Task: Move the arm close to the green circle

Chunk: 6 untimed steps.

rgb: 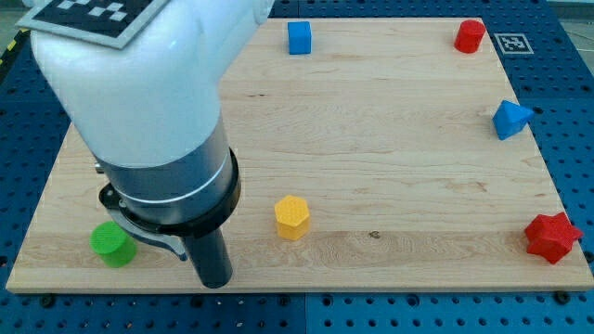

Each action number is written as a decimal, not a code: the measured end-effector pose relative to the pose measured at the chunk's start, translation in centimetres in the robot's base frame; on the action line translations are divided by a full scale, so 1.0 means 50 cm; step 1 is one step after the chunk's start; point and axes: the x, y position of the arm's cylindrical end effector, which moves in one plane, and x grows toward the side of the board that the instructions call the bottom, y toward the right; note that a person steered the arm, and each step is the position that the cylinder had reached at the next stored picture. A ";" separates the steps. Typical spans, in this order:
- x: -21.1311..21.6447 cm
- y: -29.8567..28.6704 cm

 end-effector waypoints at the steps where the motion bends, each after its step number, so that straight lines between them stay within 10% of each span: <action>1: 0.001 0.000; 6: 0.002 -0.131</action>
